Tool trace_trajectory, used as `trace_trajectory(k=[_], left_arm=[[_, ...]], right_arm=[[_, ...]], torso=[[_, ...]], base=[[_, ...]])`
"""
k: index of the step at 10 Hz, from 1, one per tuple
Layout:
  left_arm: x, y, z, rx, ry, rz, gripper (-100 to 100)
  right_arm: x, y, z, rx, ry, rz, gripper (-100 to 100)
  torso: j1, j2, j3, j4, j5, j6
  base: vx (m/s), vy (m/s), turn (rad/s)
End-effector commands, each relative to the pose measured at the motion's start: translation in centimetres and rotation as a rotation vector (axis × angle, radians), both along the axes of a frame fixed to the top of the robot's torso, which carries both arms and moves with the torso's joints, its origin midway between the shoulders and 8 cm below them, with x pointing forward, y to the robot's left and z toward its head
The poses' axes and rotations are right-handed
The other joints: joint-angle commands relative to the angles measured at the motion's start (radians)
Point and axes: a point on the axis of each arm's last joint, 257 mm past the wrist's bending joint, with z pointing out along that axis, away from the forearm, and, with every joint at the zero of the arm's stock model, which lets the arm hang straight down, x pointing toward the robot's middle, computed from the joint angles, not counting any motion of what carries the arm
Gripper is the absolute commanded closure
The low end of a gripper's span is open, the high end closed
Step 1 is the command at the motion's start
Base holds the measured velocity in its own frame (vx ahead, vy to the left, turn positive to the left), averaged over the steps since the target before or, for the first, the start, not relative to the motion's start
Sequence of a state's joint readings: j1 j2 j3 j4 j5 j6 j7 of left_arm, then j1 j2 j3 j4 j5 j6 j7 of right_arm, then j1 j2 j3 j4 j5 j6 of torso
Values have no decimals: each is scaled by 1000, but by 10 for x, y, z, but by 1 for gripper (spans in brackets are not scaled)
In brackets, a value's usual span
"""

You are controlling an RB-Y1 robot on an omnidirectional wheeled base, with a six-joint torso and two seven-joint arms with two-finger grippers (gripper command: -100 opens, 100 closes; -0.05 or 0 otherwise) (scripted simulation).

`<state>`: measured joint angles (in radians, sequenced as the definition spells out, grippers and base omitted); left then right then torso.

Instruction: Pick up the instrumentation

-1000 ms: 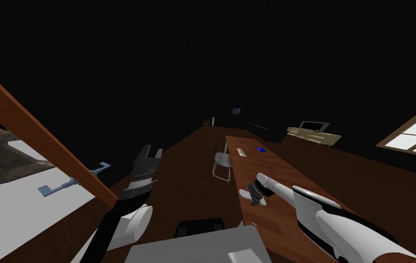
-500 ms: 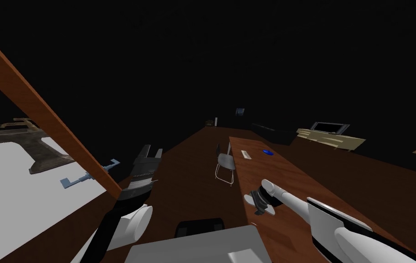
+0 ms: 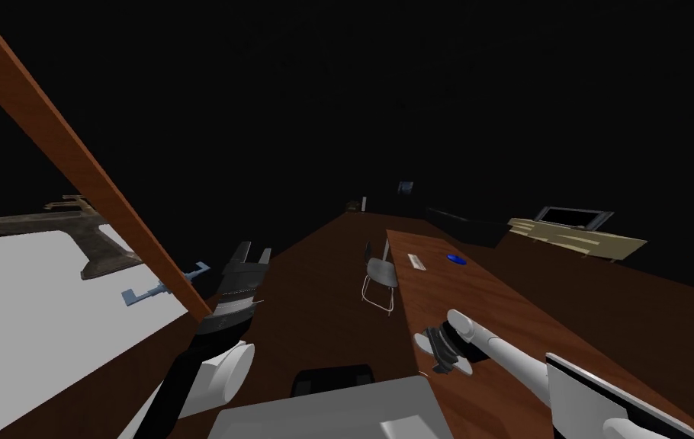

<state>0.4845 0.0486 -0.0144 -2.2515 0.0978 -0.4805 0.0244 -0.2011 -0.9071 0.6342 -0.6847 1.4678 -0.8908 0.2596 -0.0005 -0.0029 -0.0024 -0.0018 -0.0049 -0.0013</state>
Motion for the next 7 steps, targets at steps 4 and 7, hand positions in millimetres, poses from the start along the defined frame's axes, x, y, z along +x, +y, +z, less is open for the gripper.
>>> trace_trajectory(k=[4, 7], left_arm=[[0, 0, 0, 0, 0, 0, 0], [0, 0, 0, 0, 0, 0, 0]], right_arm=[[-36, -14, -6, 6, 3, -47, -100], [-47, -26, -3, -1, -16, -70, -100]], torso=[[-3, -2, -2, -2, -5, 0], [-6, -2, -2, -3, -6, 1]], base=[[37, 17, 87], [29, 16, 80]])
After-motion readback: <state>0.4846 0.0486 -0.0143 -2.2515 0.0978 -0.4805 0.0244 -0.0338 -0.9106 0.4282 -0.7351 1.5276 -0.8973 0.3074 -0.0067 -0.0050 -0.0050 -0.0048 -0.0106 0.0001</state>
